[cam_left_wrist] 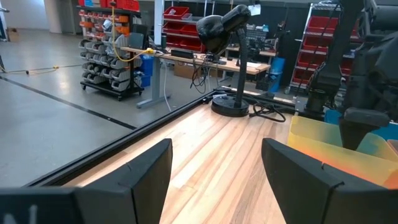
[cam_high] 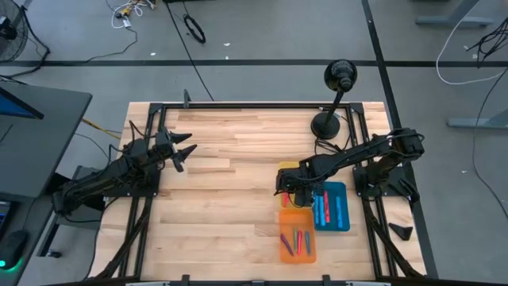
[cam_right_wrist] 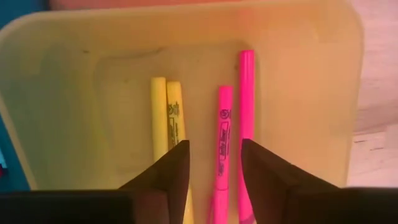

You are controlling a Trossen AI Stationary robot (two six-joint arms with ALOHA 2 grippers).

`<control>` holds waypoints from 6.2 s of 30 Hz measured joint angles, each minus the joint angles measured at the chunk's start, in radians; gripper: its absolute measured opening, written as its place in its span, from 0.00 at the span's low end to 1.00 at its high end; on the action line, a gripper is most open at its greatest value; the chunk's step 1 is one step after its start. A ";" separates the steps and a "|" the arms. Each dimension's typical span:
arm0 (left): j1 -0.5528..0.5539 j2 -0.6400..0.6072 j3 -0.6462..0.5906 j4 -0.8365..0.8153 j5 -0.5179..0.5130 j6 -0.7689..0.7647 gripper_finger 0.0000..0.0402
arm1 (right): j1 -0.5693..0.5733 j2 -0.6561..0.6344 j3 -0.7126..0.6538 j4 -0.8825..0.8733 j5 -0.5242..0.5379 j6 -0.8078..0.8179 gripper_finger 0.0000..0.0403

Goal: Pick & Place Markers
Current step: Return to Home Position

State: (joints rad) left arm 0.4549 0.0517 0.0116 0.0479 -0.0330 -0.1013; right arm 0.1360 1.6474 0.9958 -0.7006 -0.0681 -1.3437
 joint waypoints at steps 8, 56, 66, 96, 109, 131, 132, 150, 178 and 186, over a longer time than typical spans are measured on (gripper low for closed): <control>0.000 0.000 0.000 0.000 0.000 0.000 0.63 | -0.006 -0.041 0.000 0.020 0.025 0.132 0.36; 0.000 0.000 0.000 0.000 0.000 0.000 0.63 | -0.319 -0.799 -0.723 1.419 0.154 1.272 0.36; 0.000 0.000 0.000 0.000 0.000 0.000 0.63 | -0.309 -1.049 -0.901 1.321 0.051 1.421 0.36; 0.000 0.000 0.000 0.000 0.000 0.000 0.63 | -0.241 -1.584 -0.979 0.803 0.051 1.493 0.36; 0.000 0.000 0.000 0.000 0.000 0.000 0.63 | -0.241 -1.648 -0.978 0.711 0.052 1.481 0.36; 0.000 0.000 0.000 0.000 0.000 0.000 0.63 | -0.241 -1.643 -0.978 0.713 0.052 1.463 0.36; 0.000 0.000 0.000 0.000 0.000 0.000 0.63 | -0.241 -1.643 -0.978 0.713 0.052 1.463 0.36; 0.000 0.000 0.000 0.000 0.000 0.000 0.63 | -0.241 -1.643 -0.978 0.713 0.052 1.462 0.36; 0.000 0.000 0.000 0.000 0.000 0.000 0.63 | -0.241 -1.643 -0.978 0.713 0.052 1.462 0.36; 0.000 0.000 0.000 0.000 0.000 0.000 0.63 | -0.241 -1.643 -0.978 0.713 0.052 1.463 0.36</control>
State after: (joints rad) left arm 0.4549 0.0521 0.0116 0.0479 -0.0330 -0.1013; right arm -0.1051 0.0048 0.0177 0.0128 -0.0162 0.1188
